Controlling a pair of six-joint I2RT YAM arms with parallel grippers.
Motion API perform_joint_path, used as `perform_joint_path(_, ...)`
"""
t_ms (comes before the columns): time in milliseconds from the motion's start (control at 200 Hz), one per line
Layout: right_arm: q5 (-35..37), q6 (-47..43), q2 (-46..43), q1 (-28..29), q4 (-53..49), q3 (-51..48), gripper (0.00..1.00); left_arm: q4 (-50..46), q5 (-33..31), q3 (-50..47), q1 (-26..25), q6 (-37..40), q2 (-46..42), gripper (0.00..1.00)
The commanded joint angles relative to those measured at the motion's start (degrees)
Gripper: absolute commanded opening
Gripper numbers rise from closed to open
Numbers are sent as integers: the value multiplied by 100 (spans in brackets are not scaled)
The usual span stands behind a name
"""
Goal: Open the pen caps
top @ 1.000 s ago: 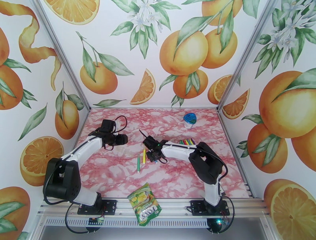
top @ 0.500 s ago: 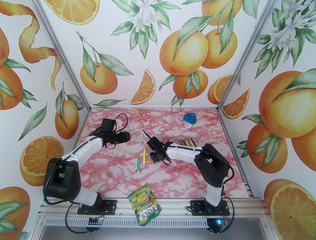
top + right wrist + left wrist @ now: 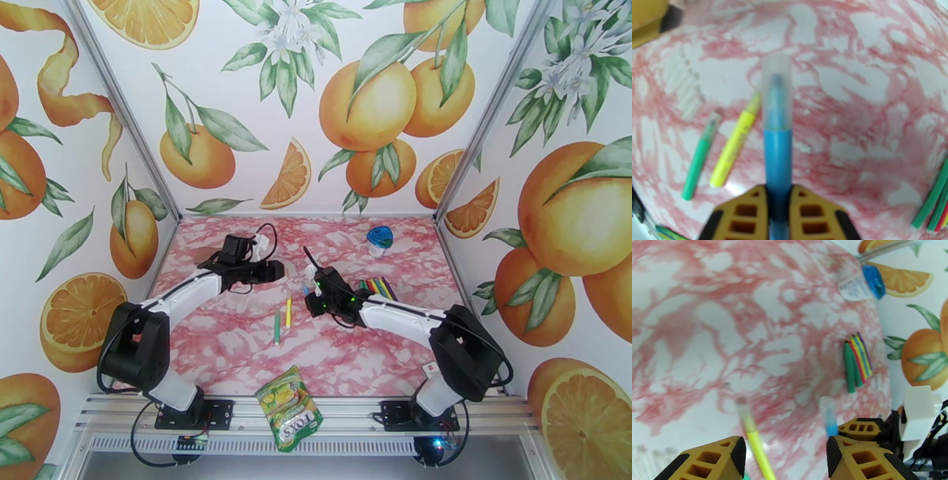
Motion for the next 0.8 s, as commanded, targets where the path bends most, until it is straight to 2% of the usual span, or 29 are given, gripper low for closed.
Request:
perform_joint_path(0,-260,-49,-224,-16,616,-132,10,558,447,239,-63,-260,122,58)
perform_joint_path(490,-490,-44,-388,-14,1052,-164,10,719,649,353,-345,-387,309,56)
perform_joint_path(791,-490,-57,-450,-16,1099,-173,10,718,752,505,-464,-392,450,46)
